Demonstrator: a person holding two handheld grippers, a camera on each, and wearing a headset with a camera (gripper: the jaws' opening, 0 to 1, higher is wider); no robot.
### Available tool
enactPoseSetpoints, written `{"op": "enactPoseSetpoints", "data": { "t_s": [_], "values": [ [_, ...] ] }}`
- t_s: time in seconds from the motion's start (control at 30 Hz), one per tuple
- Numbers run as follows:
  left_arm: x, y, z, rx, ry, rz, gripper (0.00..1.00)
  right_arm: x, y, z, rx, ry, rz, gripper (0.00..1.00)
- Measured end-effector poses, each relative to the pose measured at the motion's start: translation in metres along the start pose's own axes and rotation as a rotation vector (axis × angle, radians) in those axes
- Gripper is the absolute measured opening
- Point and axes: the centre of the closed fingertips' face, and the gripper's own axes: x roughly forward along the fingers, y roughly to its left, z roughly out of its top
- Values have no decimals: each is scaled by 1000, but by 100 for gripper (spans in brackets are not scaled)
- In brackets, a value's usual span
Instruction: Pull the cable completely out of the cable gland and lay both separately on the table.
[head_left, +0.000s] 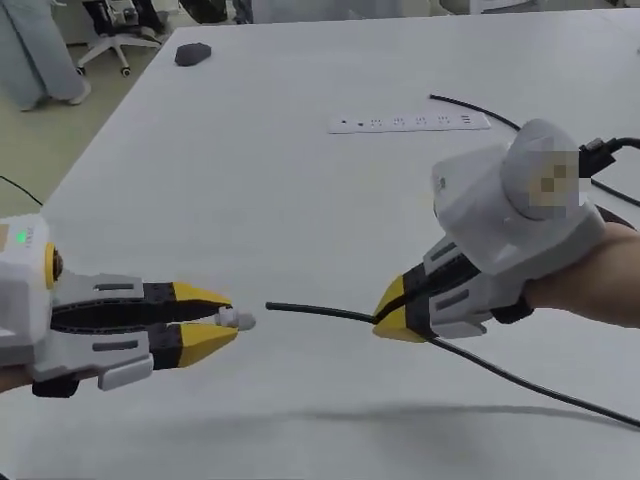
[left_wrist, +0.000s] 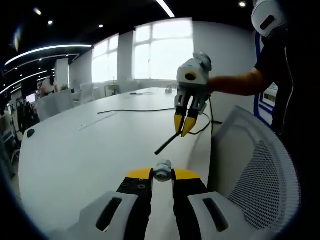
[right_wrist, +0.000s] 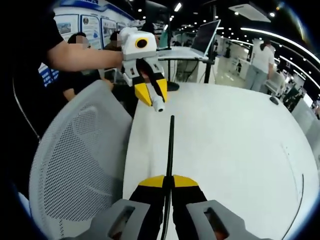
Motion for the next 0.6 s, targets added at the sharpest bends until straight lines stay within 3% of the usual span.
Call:
{"op": "enactPoseSetpoints", "data": {
  "t_s": [0.17, 0.33, 0.43, 0.6],
  "values": [
    [-21, 8, -7, -54, -63, 100, 15, 15, -6, 33, 18, -102, -47, 0],
    [-35, 10, -26, -106, -66, 161, 15, 33, -2, 59, 42, -150, -48, 0],
    [-45, 13, -32, -126, -82, 195, 15, 44, 6, 70, 27, -165, -24, 0],
    [-58, 20, -39, -153, -121, 253, 15, 60, 9, 93, 3, -198, -40, 0]
  ]
}}
